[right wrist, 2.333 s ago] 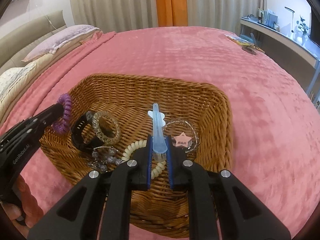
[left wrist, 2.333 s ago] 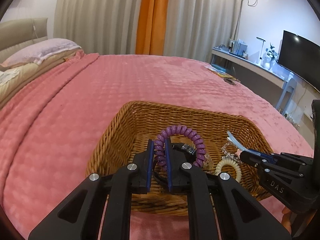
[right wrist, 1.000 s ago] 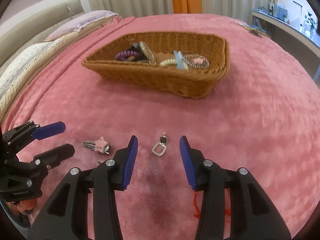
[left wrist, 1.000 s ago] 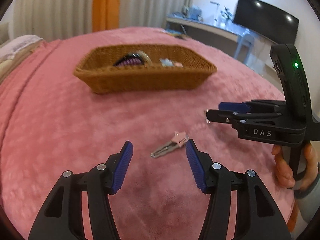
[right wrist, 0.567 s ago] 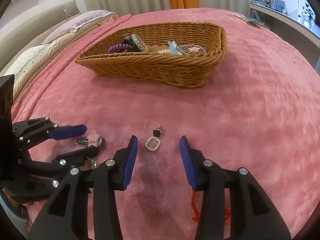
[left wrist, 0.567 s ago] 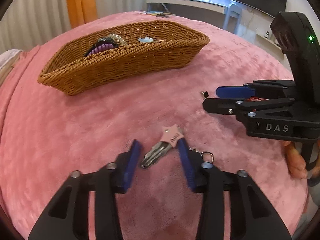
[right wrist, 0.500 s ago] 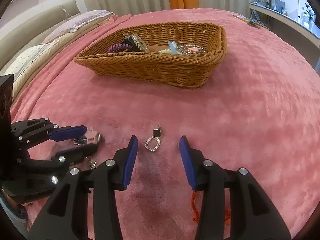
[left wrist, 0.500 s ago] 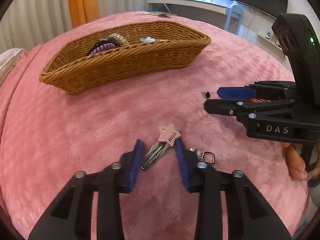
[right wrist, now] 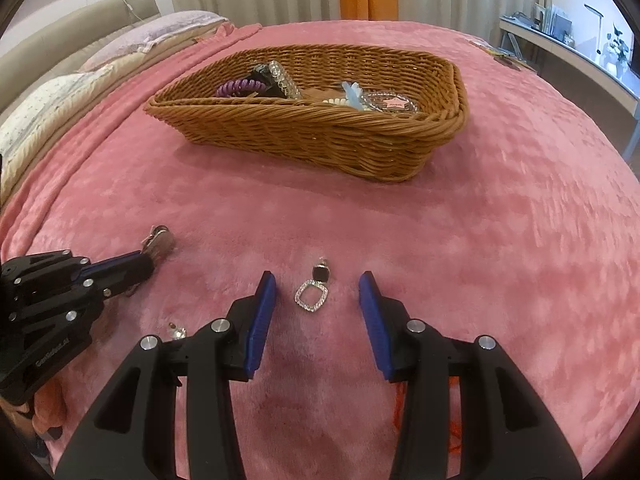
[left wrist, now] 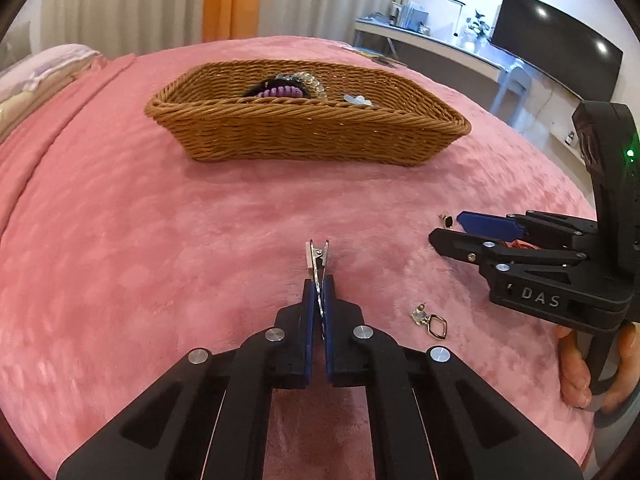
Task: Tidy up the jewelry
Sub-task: 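Grasp the silver square charm with right tool while left tool grasps star keychain, then carry both items over the basket and open both tools to drop them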
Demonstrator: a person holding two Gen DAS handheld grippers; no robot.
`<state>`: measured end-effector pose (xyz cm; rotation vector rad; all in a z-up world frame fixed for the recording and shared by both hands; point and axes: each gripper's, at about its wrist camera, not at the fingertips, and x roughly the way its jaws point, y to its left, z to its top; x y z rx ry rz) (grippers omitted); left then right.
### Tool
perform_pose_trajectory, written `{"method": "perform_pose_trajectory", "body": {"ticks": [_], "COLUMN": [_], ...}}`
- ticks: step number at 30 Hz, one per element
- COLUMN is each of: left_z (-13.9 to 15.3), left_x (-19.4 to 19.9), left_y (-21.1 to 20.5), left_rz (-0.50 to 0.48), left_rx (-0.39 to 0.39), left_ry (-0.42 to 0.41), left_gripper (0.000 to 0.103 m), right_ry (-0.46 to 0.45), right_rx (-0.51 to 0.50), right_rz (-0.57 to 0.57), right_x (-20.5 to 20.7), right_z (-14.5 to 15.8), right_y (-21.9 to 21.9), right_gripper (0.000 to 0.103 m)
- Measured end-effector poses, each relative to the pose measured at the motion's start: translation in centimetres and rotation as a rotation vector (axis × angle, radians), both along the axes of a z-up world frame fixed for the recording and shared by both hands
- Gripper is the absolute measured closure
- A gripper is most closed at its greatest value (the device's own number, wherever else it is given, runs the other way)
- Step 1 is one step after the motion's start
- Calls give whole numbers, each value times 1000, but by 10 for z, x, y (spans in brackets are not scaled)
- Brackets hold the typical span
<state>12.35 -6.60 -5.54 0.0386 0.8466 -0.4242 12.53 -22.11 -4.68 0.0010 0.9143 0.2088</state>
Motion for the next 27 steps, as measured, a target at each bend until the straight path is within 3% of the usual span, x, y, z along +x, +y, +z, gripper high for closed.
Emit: {"method": "perform_pose_trajectory", "body": {"ticks": [3, 5, 7, 27], "left_z": [-1, -1, -1, 12], "left_x": [0, 1, 1, -12], "left_y": [0, 0, 2, 11], "left_rz": [-3, -4, -4, -4], "left_rx": [-5, -4, -6, -63], "left_ry": [2, 1, 0, -98], "left_gripper": [101, 101, 101, 101], "right_ry": [-7, -15, -25, -191], "right_rx": [-19, -28, -41, -25], "right_rz": [12, 24, 38, 82], "right_x": [0, -2, -5, -35], "right_z": [-1, 0, 0, 20], "right_y": [4, 8, 12, 16], "right_gripper": [71, 84, 90, 91]}}
